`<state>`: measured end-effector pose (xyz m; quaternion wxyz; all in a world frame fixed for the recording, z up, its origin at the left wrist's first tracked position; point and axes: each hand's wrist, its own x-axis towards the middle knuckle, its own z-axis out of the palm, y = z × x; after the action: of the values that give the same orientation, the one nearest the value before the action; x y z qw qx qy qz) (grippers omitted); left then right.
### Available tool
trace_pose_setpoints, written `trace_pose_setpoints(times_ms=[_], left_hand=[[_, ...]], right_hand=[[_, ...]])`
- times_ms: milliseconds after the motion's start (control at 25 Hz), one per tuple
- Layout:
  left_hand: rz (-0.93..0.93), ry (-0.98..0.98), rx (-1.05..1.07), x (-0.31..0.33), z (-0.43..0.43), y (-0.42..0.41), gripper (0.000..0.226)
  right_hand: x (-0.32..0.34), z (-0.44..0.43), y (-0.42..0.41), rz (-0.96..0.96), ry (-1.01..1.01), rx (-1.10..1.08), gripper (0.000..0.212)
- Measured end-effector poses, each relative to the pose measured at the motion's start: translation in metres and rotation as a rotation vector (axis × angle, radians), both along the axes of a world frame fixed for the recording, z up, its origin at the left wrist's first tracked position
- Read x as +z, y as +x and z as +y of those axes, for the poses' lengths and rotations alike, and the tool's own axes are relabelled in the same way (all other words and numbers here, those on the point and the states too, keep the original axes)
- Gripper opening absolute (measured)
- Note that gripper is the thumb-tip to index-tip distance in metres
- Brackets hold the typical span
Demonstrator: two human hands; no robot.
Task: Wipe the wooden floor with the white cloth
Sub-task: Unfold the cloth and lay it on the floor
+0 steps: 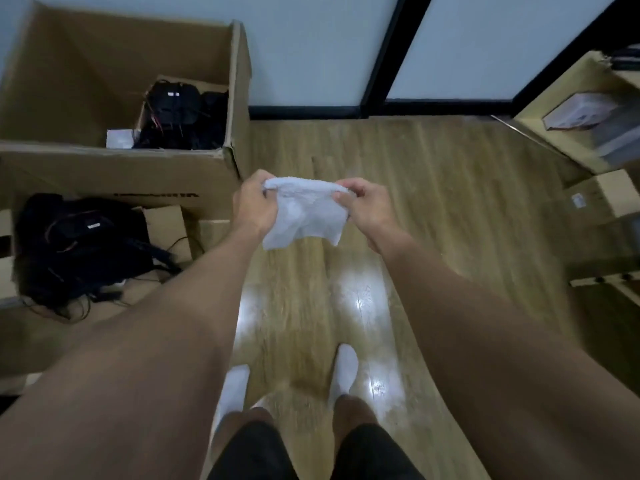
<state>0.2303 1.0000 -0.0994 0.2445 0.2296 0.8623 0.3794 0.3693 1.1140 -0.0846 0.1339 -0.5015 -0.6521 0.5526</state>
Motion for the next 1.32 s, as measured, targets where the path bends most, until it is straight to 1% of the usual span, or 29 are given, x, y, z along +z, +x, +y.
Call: trace_pose_setpoints(times_ms=[160,320,480,560,640,760,920,960,1000,1040,1080,1120,1160,1200,1240,1320], left_hand=[[-0.015,0.024,0.176,-0.071,0.027,0.032,0.023],[-0.071,-0.006,0.32,-0.162,0.039,0.044,0.025],[-0.123,-0.079,0.322,-0.305,0.029,0.056,0.029],[-0.121,-0.096,0.302,-0.38,0.023,0.068,0.03],[-0.099,-0.128,0.298,-0.437,0.016,0.079,0.032],[-0.068,-0.143,0.332,-0.524,0.024,0.087,0.031],[-0.064,-0.048,0.39,-0.612,0.047,0.08,0.03],[-0.021,-0.07,0.41,-0.625,0.051,0.075,0.032],[0.066,-0.126,0.388,-0.638,0.055,0.07,0.033],[0.186,-0.203,0.281,-0.656,0.061,0.065,0.035],[0.313,-0.3,0.082,-0.67,0.064,0.059,0.037],[0.424,-0.398,-0.185,-0.685,0.067,0.054,0.04],[0.499,-0.464,-0.444,-0.699,0.067,0.053,0.045],[0.563,-0.505,-0.618,-0.716,0.063,0.054,0.054],[0.645,-0.528,-0.713,-0.728,0.056,0.052,0.06],[0.751,-0.45,-0.728,-0.745,0.047,0.038,0.06]], right_hand=[[-0.071,0.029,0.01,-0.055,-0.027,0.048,0.015],[-0.159,0.041,0.015,-0.057,-0.073,0.039,0.022],[-0.3,0.033,0.029,-0.132,-0.116,0.033,0.021],[-0.377,0.027,0.042,-0.194,-0.086,0.026,0.022],[-0.436,0.024,0.051,-0.243,-0.064,0.017,0.024],[-0.521,0.029,0.058,-0.265,-0.021,0.037,0.026],[-0.602,0.048,0.049,-0.256,0.1,0.076,0.031],[-0.614,0.054,0.041,-0.274,0.158,0.106,0.035],[-0.625,0.06,0.032,-0.293,0.247,0.161,0.039],[-0.64,0.065,0.023,-0.33,0.392,0.29,0.042],[-0.654,0.064,0.015,-0.392,0.563,0.509,0.044],[-0.671,0.058,0.01,-0.457,0.693,0.766,0.046],[-0.689,0.049,0.012,-0.518,0.76,0.98,0.05],[-0.708,0.04,0.017,-0.585,0.781,1.107,0.055],[-0.724,0.034,0.024,-0.631,0.814,1.147,0.058],[-0.744,0.033,0.027,-0.63,0.89,1.106,0.061]])
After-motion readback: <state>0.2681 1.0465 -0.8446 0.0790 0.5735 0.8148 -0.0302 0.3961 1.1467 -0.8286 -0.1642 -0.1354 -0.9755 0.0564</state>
